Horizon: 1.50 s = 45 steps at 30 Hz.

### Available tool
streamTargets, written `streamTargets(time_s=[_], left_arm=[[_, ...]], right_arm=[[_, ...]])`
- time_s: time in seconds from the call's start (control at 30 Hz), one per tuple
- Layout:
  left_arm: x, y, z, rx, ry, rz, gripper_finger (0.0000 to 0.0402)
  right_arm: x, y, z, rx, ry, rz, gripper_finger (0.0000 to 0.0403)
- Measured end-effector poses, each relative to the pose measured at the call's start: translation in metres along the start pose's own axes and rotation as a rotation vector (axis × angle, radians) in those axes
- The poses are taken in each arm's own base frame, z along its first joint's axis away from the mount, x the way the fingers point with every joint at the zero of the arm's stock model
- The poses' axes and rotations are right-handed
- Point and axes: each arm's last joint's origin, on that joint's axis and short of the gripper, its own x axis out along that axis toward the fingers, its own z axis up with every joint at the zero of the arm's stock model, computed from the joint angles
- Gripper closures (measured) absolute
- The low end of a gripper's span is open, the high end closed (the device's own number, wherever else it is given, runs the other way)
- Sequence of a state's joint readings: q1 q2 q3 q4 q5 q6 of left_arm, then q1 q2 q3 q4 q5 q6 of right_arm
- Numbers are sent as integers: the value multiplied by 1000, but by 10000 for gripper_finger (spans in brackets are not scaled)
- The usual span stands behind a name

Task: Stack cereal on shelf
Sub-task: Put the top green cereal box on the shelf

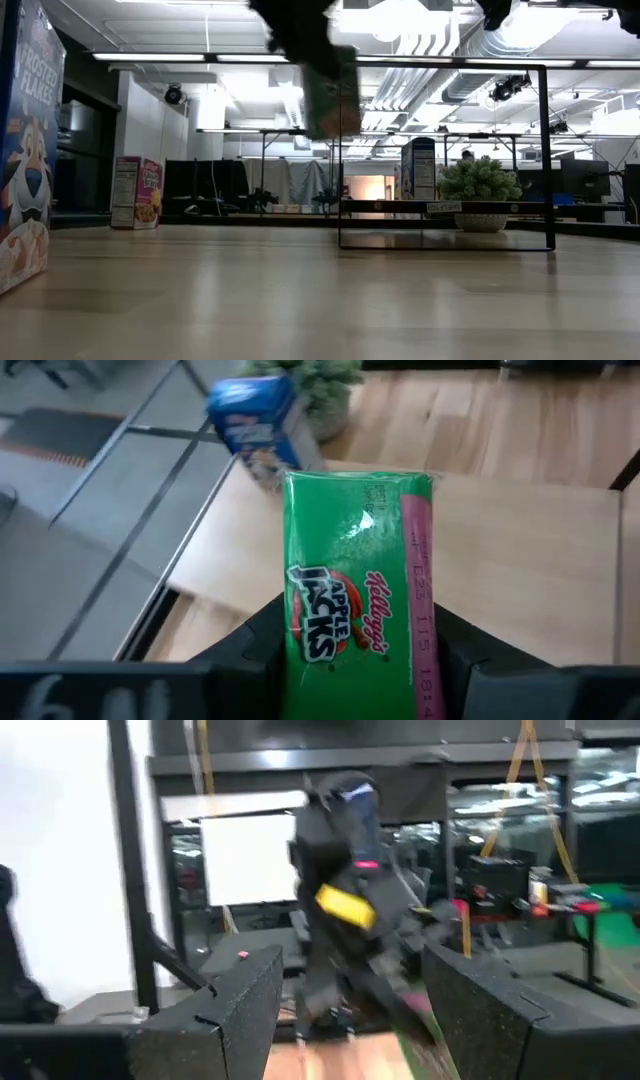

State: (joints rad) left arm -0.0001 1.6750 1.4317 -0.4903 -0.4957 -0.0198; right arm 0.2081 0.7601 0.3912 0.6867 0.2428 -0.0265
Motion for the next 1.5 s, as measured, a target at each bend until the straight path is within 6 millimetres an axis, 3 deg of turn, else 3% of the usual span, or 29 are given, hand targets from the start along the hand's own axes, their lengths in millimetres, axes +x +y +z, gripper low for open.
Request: streamTargets(time_s=[0.27,0.53,0.9,1.5], left_arm=[[65,-25,27,96,-78,-86,271],[105,-19,32,170,-110,-230,271],[119,14,38,130,-189,-246,271],[150,-5,21,201,-188,-331,271]], right_arm=[[0,0,7,17,-68,15,169],[-3,8,14,25,-138,155,169],[-4,13,16,-10,-162,178,169],[-5,13,17,-13,-179,176,169]])
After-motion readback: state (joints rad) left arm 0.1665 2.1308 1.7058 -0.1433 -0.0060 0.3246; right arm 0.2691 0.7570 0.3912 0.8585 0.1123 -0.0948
